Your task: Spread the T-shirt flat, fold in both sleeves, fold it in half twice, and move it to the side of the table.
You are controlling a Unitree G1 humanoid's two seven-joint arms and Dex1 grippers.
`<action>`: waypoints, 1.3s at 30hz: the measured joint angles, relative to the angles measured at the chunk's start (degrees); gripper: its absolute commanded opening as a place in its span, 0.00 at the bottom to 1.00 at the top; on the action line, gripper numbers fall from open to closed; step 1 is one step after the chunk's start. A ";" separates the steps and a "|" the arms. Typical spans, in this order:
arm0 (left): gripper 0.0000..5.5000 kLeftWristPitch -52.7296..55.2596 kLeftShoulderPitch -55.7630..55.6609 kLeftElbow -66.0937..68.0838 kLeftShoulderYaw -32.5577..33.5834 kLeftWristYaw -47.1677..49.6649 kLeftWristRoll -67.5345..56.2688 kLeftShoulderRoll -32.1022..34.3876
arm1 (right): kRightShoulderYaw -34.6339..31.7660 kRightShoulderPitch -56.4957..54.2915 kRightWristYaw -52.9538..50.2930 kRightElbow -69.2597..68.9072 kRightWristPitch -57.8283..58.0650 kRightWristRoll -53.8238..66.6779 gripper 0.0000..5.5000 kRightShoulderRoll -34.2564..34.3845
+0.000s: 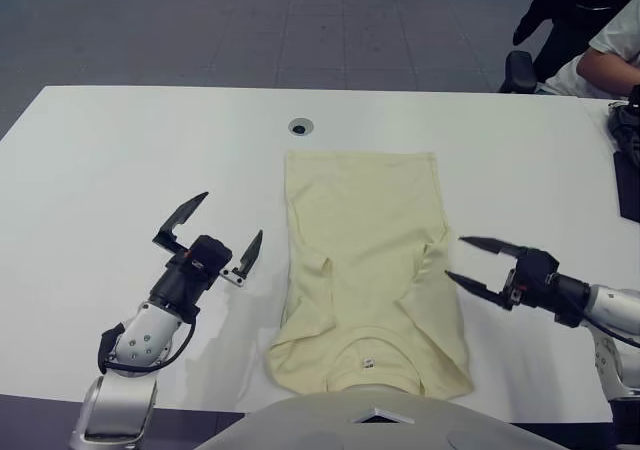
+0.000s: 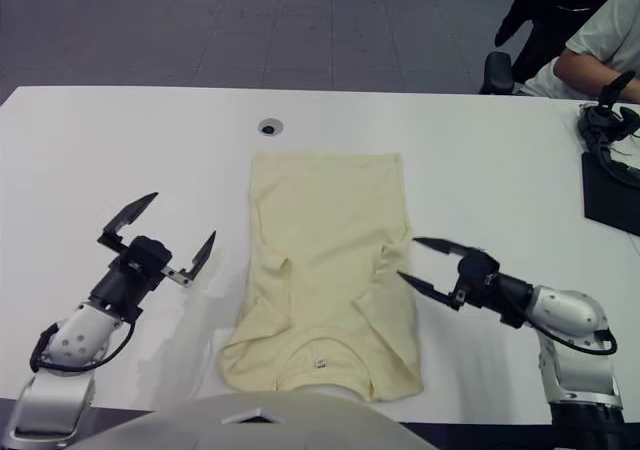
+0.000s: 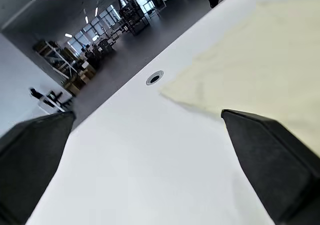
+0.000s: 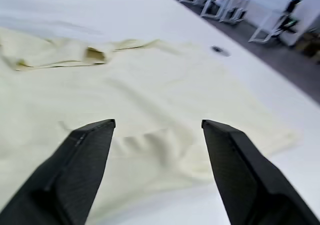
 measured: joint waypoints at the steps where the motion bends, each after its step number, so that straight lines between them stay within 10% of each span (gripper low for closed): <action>1: 0.98 -4.31 1.30 1.15 -0.14 0.32 4.59 3.05 | -0.75 -0.28 -1.63 1.30 -5.87 -2.80 0.73 0.12; 15: 0.98 -29.42 14.68 -1.41 -5.04 -0.95 24.05 17.74 | -1.45 3.41 -9.68 16.36 -63.06 -30.38 0.98 -7.65; 39: 0.98 -23.86 12.04 0.81 -9.84 -6.53 15.63 15.79 | 0.05 3.33 -32.12 26.27 -61.88 -40.26 0.98 -16.24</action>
